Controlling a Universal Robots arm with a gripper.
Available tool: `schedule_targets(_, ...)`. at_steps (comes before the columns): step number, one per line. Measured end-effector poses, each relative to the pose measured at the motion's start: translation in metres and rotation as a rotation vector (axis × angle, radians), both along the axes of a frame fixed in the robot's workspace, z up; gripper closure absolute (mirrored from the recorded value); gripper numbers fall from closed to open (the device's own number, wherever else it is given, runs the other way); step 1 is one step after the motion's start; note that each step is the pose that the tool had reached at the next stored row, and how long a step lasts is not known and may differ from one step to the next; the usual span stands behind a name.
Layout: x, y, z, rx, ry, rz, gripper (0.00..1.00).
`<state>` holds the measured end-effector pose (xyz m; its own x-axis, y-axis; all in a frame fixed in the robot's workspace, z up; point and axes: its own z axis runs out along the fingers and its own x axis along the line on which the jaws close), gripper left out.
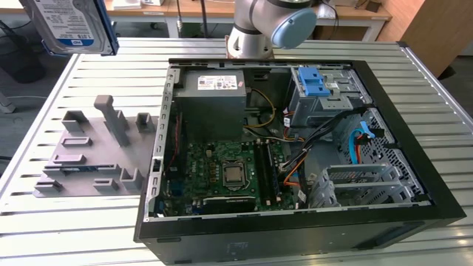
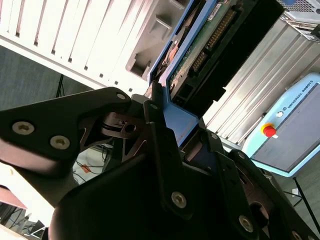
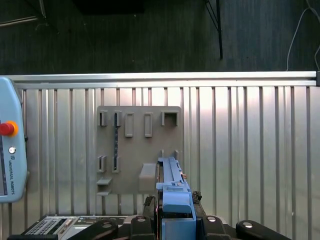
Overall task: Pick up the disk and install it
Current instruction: 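Pick up the disk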
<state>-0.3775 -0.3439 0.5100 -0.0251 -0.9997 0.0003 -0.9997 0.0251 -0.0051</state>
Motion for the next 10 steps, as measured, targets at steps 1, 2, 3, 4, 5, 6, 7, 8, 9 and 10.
schedule_targets(1, 0.0012, 0.0, 0.0001, -0.0001, 0.0002, 0.0, 0.64)
schedule_targets(2, 0.0022, 0.0, 0.0001, -0.0001, 0.0001, 0.0, 0.64)
schedule_targets(3, 0.0033, 0.0, 0.0001, -0.0001, 0.0001, 0.0, 0.64)
schedule_targets(4, 0.0044, 0.0, 0.0001, -0.0001, 0.0002, 0.0, 0.64)
schedule_targets(5, 0.0056, 0.0, 0.0001, -0.0001, 0.0002, 0.0, 0.64)
schedule_targets(6, 0.0067, 0.0, 0.0, 0.0, 0.0001, 0.0, 0.64)
schedule_targets(7, 0.0078, 0.0, 0.0, 0.0, 0.0001, 0.0, 0.64)
schedule_targets(8, 0.0089, 0.0, 0.0, 0.0, 0.0001, 0.0, 0.64)
schedule_targets(9, 0.01, 0.0, 0.0, -0.0001, 0.0001, 0.0, 0.64)
schedule_targets(10, 0.0111, 0.0, 0.0001, 0.0, 0.0001, 0.0, 0.64)
